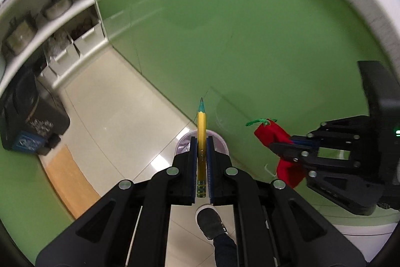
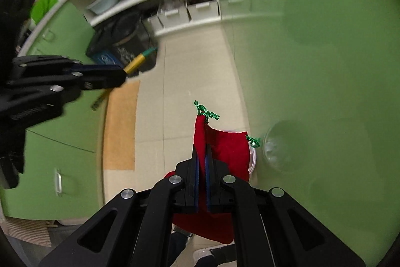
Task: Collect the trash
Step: 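Carry the pencil and red pouch with both tools over the pink bin, then open the right tool to drop the pouch while the left tool drops the pencil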
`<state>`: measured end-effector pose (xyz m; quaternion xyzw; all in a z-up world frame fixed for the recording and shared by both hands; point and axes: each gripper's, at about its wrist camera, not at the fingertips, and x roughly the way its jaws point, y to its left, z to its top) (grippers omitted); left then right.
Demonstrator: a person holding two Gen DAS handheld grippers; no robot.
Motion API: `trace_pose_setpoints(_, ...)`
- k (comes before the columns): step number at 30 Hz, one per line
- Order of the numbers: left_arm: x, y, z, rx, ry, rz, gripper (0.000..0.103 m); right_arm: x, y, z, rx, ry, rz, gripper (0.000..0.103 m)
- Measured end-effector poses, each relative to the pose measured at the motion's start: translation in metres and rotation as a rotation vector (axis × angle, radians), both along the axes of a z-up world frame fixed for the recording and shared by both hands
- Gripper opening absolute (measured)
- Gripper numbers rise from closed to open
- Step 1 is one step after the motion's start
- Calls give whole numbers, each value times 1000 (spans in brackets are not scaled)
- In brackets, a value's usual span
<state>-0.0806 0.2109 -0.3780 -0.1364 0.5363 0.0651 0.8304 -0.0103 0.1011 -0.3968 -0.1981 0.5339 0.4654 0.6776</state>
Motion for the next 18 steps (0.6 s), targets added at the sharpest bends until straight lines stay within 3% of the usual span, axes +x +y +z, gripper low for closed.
trace_pose_setpoints(10, -6, 8, -110, -42, 45, 16, 6, 4, 26, -132, -72, 43, 23, 4)
trace_pose_setpoints(15, -2, 6, -141, -50, 59, 10, 6, 5, 31, -169, -91, 41, 17, 12)
trace_pose_setpoints(16, -2, 6, -143, -50, 60, 9, 6, 6, 33, -172, -90, 41, 13, 25)
trace_pose_setpoints(17, -1, 7, -146, -51, 61, 8, 6, 8, 32, -175, -88, 36, 5, 54)
trace_pose_setpoints(18, 0, 7, -149, -51, 62, 7, 6, 10, 29, -176, -75, 42, -4, 67)
